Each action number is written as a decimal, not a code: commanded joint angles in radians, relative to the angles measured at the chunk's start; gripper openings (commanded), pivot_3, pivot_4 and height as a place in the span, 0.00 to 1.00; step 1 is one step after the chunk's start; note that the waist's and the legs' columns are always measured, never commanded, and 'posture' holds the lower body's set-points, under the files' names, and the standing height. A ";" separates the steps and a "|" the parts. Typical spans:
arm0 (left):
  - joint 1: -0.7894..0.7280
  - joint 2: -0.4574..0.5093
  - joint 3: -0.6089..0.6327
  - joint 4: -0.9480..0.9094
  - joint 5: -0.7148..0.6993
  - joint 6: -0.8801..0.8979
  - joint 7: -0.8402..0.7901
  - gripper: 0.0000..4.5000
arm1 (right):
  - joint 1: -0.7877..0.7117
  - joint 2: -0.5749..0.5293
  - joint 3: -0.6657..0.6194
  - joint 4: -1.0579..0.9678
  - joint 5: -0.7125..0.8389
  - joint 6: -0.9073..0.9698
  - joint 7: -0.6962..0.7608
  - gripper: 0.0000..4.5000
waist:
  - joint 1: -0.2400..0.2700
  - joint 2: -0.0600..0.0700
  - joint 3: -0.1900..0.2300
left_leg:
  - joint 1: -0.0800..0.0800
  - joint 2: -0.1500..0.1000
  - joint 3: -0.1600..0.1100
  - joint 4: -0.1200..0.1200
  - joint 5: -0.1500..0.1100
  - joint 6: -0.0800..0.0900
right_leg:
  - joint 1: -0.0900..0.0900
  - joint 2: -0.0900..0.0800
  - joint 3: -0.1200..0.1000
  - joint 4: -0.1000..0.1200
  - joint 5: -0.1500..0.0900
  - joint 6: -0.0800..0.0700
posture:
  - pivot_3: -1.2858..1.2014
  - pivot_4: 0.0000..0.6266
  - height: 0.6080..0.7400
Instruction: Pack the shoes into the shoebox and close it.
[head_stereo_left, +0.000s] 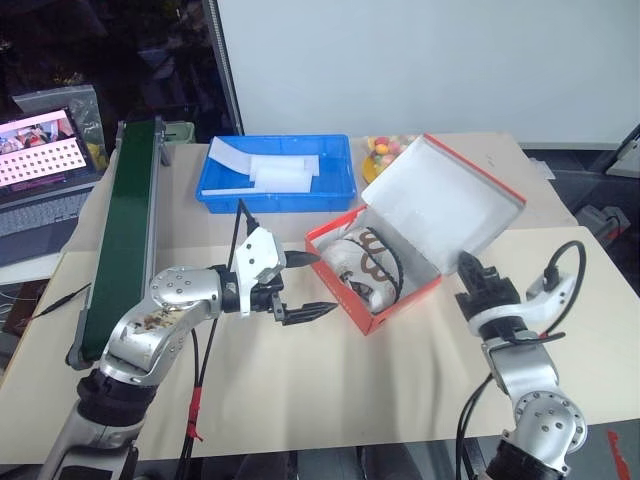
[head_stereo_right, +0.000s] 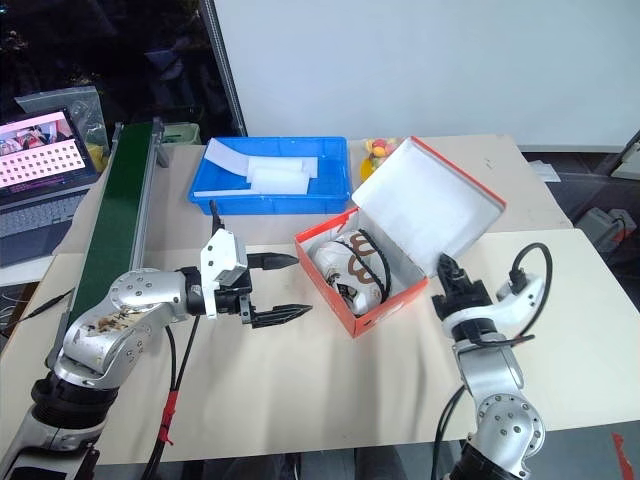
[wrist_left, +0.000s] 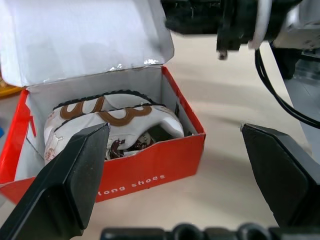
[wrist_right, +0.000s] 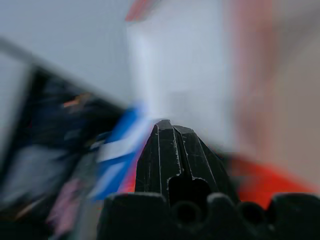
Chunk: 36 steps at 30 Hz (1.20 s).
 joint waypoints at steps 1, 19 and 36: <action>-0.019 -0.001 0.010 -0.017 0.005 -0.020 -0.003 1.00 | 0.014 -0.082 -0.001 -0.009 0.055 -0.017 -0.010 0.00 | 0.007 0.000 0.000 | 0.000 0.000 0.000 0.000 0.000 0.000 | 0.000 0.000 0.000 0.000 0.000 0.000 | 0.52 0.24 0.88; -0.020 0.005 0.027 -0.036 -0.002 -0.002 0.019 1.00 | 0.007 -0.585 0.116 0.375 -0.245 0.188 -0.196 0.00 | 0.013 0.000 0.000 | -0.002 0.000 0.002 0.001 0.000 0.000 | 0.001 -0.001 0.000 -0.002 0.000 0.000 | 0.52 0.24 0.88; -0.032 0.002 0.028 -0.074 -0.010 0.026 0.057 1.00 | -0.621 -0.476 -0.290 1.420 -0.128 -0.087 0.121 0.00 | 0.010 0.000 0.000 | -0.006 0.000 0.002 0.004 0.001 0.001 | 0.002 -0.001 -0.001 -0.002 0.001 0.001 | 0.52 0.24 0.88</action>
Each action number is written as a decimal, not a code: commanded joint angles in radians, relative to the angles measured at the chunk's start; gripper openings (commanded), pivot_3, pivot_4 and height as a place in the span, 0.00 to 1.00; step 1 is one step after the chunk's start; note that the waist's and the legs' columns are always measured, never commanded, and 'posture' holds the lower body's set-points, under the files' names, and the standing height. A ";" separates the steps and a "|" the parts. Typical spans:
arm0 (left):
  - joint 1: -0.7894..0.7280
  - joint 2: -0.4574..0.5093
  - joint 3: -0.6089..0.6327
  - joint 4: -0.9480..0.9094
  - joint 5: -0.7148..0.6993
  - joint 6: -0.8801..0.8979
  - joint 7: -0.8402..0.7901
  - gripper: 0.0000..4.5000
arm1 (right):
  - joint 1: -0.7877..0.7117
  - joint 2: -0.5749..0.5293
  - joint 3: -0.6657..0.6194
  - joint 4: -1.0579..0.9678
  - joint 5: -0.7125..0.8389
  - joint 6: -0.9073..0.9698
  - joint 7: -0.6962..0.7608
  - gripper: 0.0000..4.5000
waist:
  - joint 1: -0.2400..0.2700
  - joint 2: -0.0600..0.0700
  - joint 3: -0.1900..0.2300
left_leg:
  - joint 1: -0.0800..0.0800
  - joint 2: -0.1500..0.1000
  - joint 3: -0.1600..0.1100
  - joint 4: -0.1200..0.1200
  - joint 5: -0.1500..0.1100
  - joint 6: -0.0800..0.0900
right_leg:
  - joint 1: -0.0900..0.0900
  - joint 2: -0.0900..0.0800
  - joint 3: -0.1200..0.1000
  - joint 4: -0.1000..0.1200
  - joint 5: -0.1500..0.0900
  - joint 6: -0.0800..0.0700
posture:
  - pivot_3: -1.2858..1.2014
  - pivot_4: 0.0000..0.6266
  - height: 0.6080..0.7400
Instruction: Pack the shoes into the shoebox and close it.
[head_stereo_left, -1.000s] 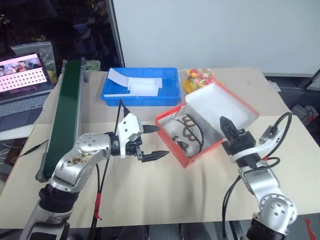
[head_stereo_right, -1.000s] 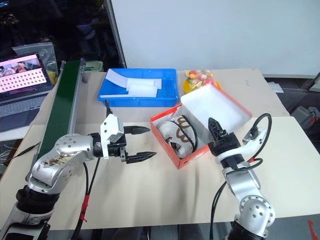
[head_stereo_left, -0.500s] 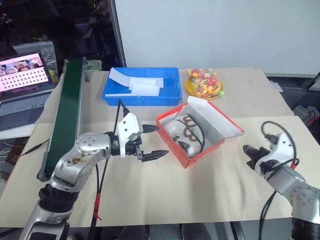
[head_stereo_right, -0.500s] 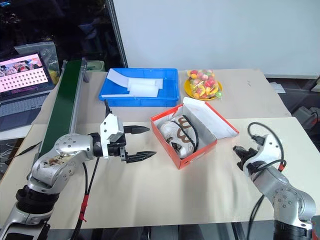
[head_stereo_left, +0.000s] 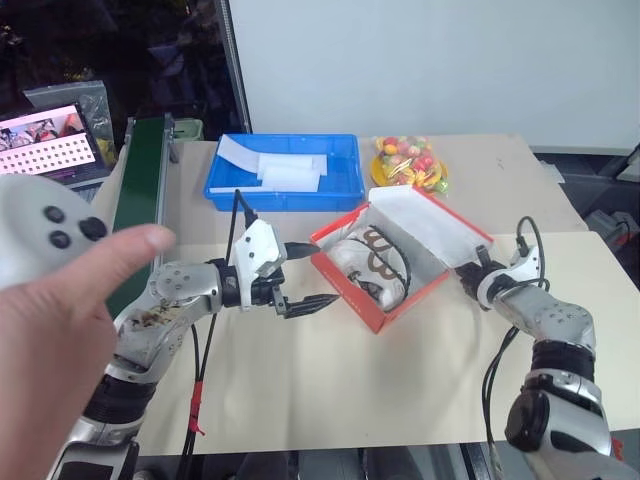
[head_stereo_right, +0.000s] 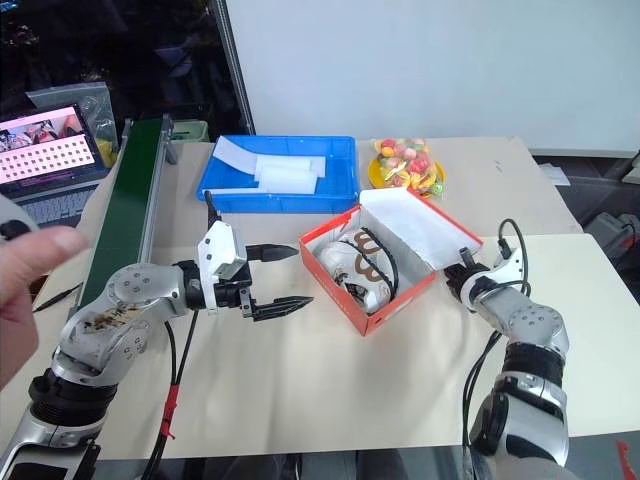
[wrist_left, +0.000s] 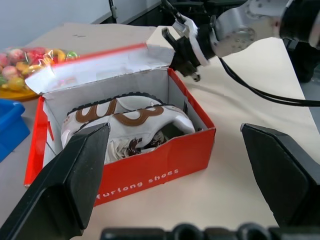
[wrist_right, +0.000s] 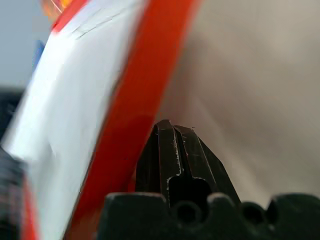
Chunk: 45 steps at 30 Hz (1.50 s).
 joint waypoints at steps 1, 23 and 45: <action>-0.014 0.000 0.019 -0.046 -0.009 0.001 0.010 1.00 | -0.043 -0.001 -0.093 0.064 0.048 -0.074 0.072 0.00 | -0.001 0.000 0.000 | 0.000 0.000 0.000 0.000 0.000 0.000 | 0.000 0.000 0.000 -0.001 0.000 0.000 | 0.52 0.24 0.88; -0.012 -0.003 0.015 -0.034 0.002 -0.014 0.013 1.00 | 0.348 -0.256 0.661 -1.252 -0.147 0.238 0.507 0.00 | 0.004 -0.001 0.000 | -0.002 -0.002 -0.002 0.005 -0.001 0.001 | -0.002 -0.002 -0.001 -0.003 0.001 0.002 | 0.52 0.24 0.88; 0.004 -0.006 0.024 -0.074 -0.006 0.009 0.047 1.00 | 0.096 0.057 0.861 -0.595 -0.669 0.033 0.353 0.00 | -0.003 -0.003 -0.002 | 0.002 -0.002 -0.002 0.005 0.000 0.000 | -0.001 -0.002 -0.001 -0.001 0.003 0.001 | 0.52 0.24 0.88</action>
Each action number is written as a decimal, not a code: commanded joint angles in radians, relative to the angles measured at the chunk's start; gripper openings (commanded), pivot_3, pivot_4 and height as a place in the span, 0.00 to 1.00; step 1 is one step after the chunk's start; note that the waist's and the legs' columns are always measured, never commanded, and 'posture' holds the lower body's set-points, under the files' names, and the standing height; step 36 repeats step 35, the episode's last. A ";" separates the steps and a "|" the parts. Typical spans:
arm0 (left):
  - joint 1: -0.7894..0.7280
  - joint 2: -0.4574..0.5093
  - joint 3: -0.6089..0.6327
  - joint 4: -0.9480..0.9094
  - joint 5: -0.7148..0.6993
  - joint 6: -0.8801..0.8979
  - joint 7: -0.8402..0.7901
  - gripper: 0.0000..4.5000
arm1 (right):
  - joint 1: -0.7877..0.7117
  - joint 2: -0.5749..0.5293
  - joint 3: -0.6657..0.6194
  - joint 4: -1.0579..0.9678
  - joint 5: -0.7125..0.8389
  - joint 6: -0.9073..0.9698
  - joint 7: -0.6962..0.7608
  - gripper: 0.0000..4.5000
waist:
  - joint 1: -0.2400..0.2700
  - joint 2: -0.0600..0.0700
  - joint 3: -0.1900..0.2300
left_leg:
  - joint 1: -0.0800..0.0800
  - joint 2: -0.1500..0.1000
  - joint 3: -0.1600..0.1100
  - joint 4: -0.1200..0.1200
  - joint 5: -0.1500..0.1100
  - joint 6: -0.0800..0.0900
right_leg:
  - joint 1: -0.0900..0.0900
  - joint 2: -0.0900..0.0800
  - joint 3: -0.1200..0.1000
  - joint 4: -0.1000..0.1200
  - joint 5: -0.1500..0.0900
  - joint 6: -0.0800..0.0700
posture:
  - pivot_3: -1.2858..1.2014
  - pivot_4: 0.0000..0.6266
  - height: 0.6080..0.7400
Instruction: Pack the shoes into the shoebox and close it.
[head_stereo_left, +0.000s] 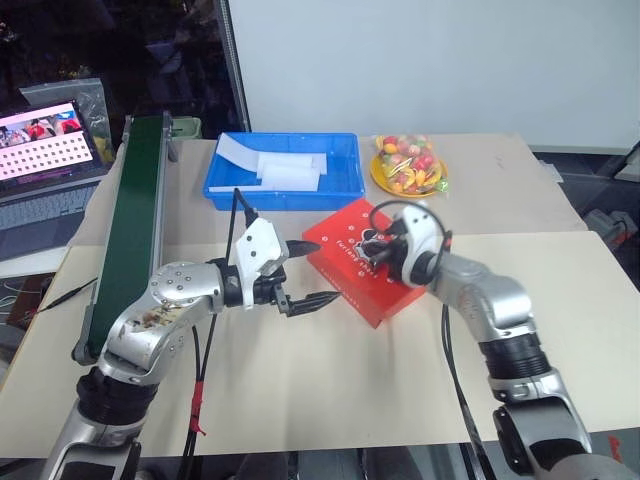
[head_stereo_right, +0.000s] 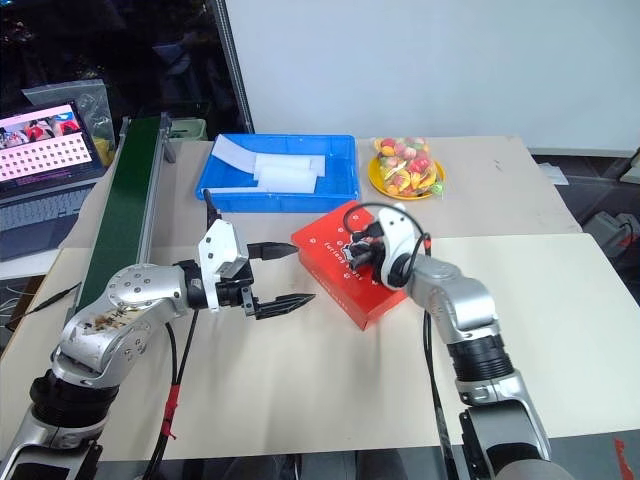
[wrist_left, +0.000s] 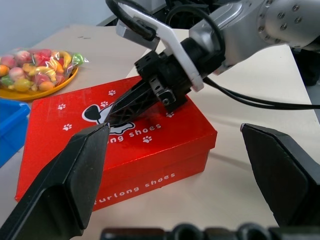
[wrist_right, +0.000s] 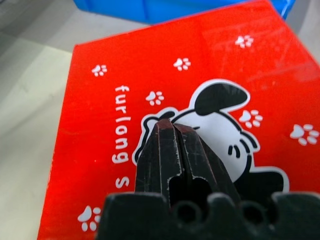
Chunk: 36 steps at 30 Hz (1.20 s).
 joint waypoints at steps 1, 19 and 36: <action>0.001 0.004 0.023 -0.042 -0.007 0.002 0.013 1.00 | 0.030 0.009 0.032 0.097 -0.063 0.024 0.013 0.00 | 0.003 -0.001 -0.001 | 0.002 0.000 0.000 0.000 0.000 0.000 | 0.002 0.000 0.000 -0.001 0.000 0.000 | 0.52 0.24 0.88; 0.084 -0.091 0.128 0.000 0.015 0.037 0.235 1.00 | 0.155 0.062 -0.486 -0.436 0.303 0.234 -0.095 0.00 | 0.008 -0.001 -0.001 | 0.001 0.001 -0.001 -0.005 0.000 0.000 | 0.001 0.000 0.000 0.000 0.000 0.000 | 0.52 0.24 0.88; 0.192 -0.206 0.309 0.019 0.070 -0.027 0.505 1.00 | 0.404 -0.033 -0.545 -0.650 0.009 0.091 -0.344 0.00 | 0.013 -0.001 -0.001 | 0.000 0.001 0.003 -0.005 0.001 -0.001 | -0.003 0.000 0.002 -0.001 0.000 0.000 | 0.52 0.24 0.88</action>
